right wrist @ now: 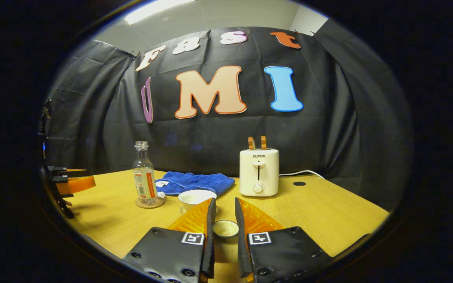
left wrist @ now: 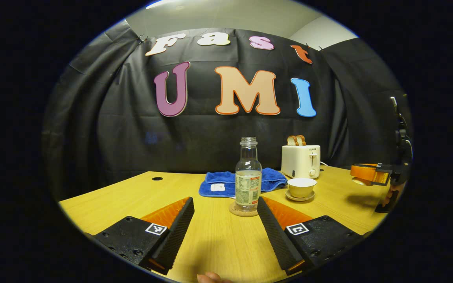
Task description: Open the teacup lid with one hand, grasp the water bottle and pour water into the teacup with the other hand; after pouring, place the water bottle on the coaster and then close the teacup lid.
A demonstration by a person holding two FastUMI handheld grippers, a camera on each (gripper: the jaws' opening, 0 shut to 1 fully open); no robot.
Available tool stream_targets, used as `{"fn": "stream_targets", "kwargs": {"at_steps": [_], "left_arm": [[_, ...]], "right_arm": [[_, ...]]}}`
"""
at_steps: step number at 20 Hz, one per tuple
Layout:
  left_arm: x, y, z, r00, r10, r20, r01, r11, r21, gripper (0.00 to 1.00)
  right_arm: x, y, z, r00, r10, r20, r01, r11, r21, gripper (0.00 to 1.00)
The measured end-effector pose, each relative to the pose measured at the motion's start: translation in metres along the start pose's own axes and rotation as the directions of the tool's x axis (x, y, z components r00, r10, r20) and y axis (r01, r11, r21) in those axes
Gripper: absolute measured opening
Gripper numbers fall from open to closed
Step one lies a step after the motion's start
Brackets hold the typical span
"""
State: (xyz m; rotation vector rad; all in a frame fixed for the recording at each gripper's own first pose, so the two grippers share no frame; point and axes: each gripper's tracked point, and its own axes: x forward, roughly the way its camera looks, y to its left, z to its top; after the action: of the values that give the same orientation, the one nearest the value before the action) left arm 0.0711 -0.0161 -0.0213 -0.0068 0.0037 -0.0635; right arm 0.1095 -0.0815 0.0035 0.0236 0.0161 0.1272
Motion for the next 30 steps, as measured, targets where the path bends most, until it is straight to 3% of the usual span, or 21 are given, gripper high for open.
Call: {"fn": "stream_targets", "kwargs": {"at_steps": [3, 8, 15, 22, 30], "left_arm": [[-0.007, 0.009, 0.0, 1.0, -0.009, -0.001, 0.009, 1.0, 0.001, 0.94], [-0.011, 0.022, -0.001, 0.999, 0.032, -0.003, -0.032, 0.999, 0.003, 0.94], [-0.012, 0.021, -0.002, 0.999, 0.033, -0.002, -0.033, 0.999, 0.003, 0.94], [-0.012, 0.022, -0.001, 0.999, 0.037, -0.002, -0.037, 0.999, 0.004, 0.94], [-0.011, 0.021, -0.002, 0.999, 0.038, -0.001, -0.038, 0.999, 0.003, 0.94]], "right_arm": [[0.03, 0.019, -0.002, 1.0, 0.025, -0.001, -0.025, 1.0, -0.019, 0.27], [0.082, 0.038, -0.01, 1.0, 0.008, -0.03, -0.009, 0.999, -0.032, 0.27], [0.139, 0.061, -0.004, 0.997, -0.004, -0.082, -0.005, 0.993, -0.114, 0.27], [0.153, 0.063, -0.025, 0.986, -0.003, -0.168, -0.015, 0.994, -0.11, 0.27], [0.155, 0.072, -0.036, 0.984, 0.007, -0.176, -0.034, 0.988, -0.148, 0.27]]}}
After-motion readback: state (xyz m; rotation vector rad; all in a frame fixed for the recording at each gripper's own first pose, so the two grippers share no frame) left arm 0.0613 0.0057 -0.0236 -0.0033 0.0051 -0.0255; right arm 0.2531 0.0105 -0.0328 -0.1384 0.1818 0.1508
